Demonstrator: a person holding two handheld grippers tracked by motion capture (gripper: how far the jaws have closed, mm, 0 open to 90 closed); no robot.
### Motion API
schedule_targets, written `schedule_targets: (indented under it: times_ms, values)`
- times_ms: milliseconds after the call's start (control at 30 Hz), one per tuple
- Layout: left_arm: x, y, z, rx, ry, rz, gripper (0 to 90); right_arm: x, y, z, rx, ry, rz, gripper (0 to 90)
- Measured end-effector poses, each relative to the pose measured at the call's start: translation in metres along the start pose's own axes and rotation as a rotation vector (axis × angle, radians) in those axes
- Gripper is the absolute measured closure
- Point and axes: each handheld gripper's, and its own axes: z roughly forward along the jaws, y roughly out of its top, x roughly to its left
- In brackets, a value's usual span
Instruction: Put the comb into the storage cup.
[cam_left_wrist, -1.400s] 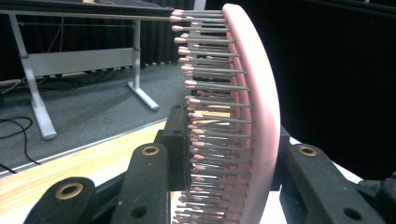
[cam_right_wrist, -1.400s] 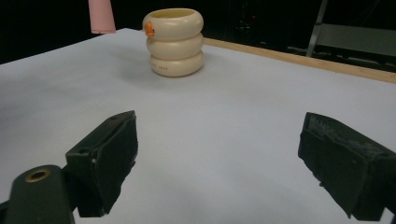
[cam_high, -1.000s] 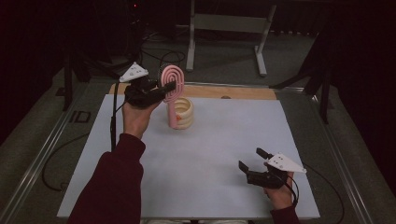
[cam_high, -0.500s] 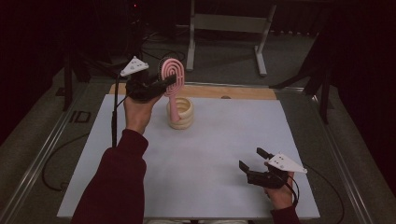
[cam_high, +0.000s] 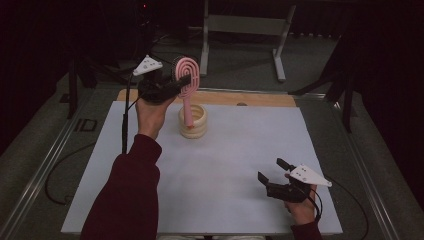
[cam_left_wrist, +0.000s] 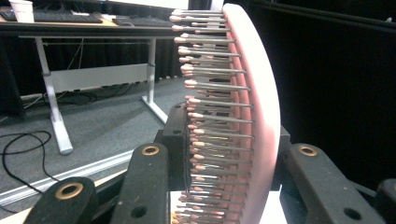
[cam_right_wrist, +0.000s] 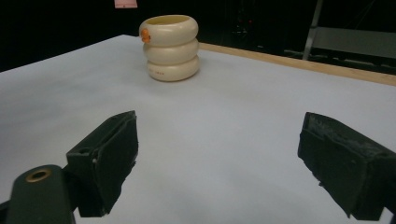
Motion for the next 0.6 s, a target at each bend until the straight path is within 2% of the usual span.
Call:
schedule_targets:
  times_ms: [300,600]
  values:
    - [0.001,0.005,0.008,0.010,0.011,0.001,64.8,-0.001,-0.002,-0.003,-0.002,0.000,0.003,12.5]
    - [0.004,0.003,0.017,-0.007,0.021,-0.018,64.8,-0.002,-0.001,-0.003,-0.010,-0.001,0.012,12.5]
